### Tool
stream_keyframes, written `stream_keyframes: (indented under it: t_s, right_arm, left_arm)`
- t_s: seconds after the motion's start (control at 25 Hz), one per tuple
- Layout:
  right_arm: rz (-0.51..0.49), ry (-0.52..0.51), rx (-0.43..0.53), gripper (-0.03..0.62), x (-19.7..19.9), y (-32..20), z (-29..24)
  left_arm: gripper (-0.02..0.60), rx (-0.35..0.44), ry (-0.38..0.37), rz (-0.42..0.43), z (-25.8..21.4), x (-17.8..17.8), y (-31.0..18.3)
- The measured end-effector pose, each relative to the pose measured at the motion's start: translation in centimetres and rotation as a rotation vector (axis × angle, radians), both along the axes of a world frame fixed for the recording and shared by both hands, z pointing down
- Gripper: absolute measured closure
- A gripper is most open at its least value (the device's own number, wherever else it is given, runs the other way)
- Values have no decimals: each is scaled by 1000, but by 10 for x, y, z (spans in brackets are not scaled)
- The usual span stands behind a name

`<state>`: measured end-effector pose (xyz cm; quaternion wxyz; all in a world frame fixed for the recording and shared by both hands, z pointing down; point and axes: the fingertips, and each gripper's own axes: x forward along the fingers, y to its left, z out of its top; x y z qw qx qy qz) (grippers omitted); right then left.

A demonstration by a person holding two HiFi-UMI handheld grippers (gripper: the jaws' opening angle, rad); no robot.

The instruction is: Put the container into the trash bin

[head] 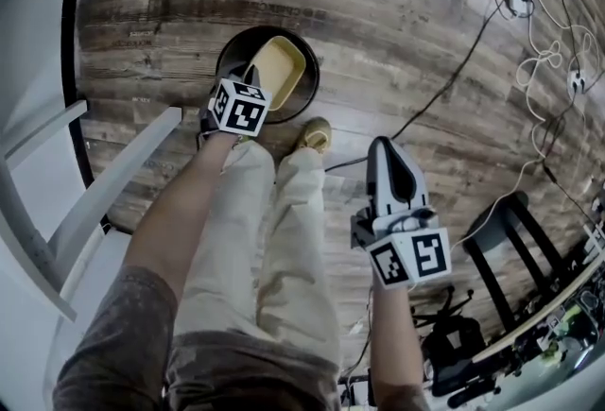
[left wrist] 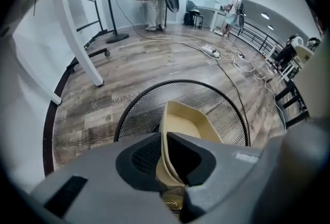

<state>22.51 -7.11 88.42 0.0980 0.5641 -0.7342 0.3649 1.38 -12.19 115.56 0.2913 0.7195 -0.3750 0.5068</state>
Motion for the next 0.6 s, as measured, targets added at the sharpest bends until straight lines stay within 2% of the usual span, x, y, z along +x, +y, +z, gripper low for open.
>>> stream_keyframes:
  t_s: [0.2,0.36,0.6]
  right_arm:
    - [31,13,-11,592,13,8,10]
    - [47,20,-21,592,24,14,17]
    - [60,21,-34,592,29,19,33]
  left_arm:
    - [555,-18,-44,36,24,7,-5]
    - [555,-64,-95,-3,46,6,-3]
    - [554,-92,-104,-39,64,12,-4]
